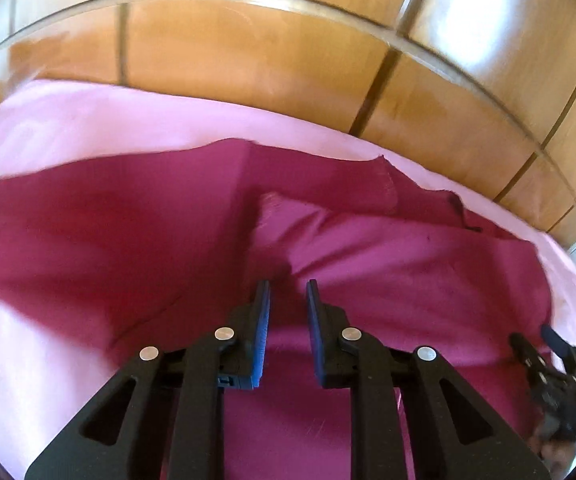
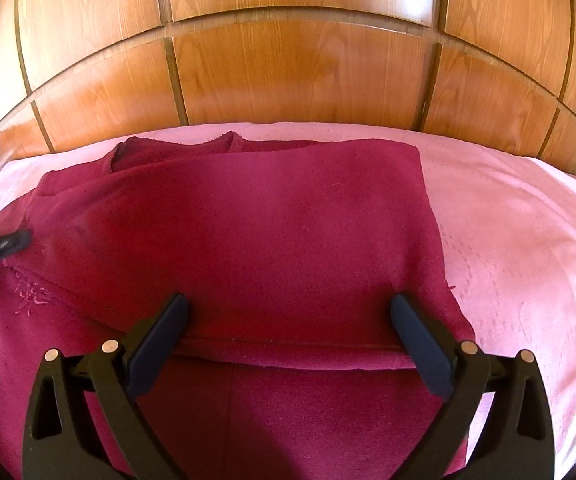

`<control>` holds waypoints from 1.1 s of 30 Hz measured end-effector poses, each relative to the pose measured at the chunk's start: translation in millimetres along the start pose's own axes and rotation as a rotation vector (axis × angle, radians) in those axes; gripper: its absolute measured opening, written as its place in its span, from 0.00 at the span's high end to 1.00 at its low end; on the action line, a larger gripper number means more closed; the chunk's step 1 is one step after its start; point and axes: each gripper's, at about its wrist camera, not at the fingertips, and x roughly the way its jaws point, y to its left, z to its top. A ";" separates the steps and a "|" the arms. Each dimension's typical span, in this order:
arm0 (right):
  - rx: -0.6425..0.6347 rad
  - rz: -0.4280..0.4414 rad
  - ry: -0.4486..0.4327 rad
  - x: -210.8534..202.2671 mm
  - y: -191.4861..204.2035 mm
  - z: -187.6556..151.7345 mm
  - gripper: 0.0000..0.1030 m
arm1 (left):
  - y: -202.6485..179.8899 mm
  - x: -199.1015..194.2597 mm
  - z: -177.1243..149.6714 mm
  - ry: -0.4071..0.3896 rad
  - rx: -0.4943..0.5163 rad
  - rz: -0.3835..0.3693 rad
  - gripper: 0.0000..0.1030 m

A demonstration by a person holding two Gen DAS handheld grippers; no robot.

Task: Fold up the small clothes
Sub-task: 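Grasp the maroon sleeve cuff with the left gripper and lift it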

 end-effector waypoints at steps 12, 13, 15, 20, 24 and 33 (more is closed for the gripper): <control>-0.017 -0.026 -0.003 -1.2 3.7 1.5 0.02 | 142.8 -105.8 -57.9 -0.150 -0.385 0.006 0.41; -0.017 -0.025 -0.004 -1.4 3.5 0.8 0.02 | 160.9 -112.6 -59.8 -0.169 -0.435 0.006 0.41; -0.019 -0.029 -0.005 -1.3 3.7 0.4 0.02 | 202.3 -127.8 -64.6 -0.209 -0.550 0.007 0.41; -0.038 -0.058 -0.014 -4.1 6.8 -1.6 0.02 | 289.1 -156.7 -59.4 -0.286 -0.744 0.040 0.42; -0.038 -0.059 -0.013 -4.9 6.7 -1.3 0.02 | 346.0 -166.3 -47.5 -0.303 -0.855 0.075 0.47; -0.044 -0.065 -0.013 -5.1 7.3 -0.8 0.02 | 396.1 -137.4 -6.8 -0.241 -0.859 0.195 0.70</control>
